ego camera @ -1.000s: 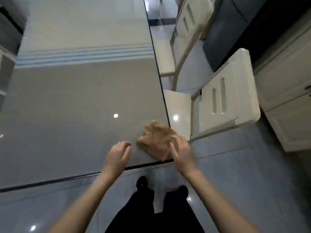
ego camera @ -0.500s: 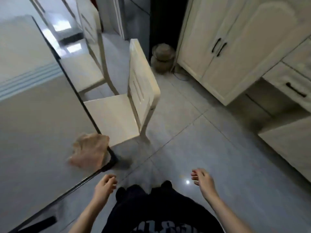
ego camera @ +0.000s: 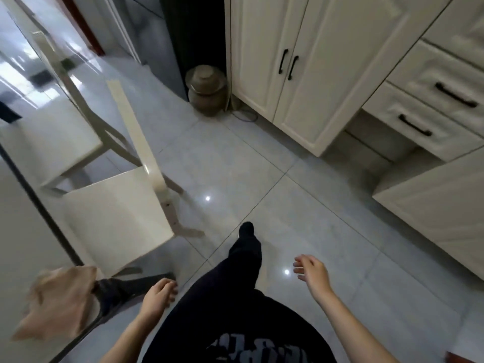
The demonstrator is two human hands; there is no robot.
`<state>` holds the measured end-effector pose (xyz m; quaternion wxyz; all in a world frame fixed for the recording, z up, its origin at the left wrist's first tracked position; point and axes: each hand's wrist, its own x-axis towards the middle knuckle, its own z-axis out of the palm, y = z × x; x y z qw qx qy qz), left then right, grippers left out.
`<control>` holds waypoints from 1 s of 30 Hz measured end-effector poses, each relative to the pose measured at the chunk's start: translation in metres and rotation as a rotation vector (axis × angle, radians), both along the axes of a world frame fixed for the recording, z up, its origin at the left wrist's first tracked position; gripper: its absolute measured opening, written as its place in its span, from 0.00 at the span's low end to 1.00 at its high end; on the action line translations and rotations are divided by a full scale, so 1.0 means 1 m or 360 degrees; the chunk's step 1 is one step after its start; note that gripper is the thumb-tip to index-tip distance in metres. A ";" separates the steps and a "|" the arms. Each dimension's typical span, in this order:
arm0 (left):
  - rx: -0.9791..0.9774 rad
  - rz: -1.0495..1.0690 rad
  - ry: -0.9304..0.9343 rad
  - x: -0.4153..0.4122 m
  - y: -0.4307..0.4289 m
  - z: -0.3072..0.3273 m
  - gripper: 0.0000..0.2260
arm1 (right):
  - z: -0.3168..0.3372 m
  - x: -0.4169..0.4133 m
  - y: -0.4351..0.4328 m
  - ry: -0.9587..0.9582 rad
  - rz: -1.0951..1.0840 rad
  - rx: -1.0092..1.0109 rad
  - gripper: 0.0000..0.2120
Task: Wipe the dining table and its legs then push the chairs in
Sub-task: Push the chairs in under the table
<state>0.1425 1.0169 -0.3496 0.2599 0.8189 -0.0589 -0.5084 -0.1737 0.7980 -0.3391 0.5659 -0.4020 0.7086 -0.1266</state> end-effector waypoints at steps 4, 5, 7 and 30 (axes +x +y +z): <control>0.0042 0.0074 -0.0015 0.003 -0.058 -0.009 0.08 | -0.009 0.023 -0.094 0.0024 0.0160 -0.0053 0.09; 0.0032 0.0086 -0.0011 0.006 -0.077 -0.008 0.09 | -0.010 0.027 -0.119 0.0038 0.0183 -0.0066 0.10; 0.0057 0.0109 -0.0001 0.010 -0.114 -0.005 0.10 | -0.006 0.034 -0.168 0.0077 0.0209 -0.0065 0.10; -0.0321 0.0874 -0.1213 0.074 -0.416 0.129 0.14 | 0.120 0.410 -0.487 -0.0611 0.2320 -0.0462 0.07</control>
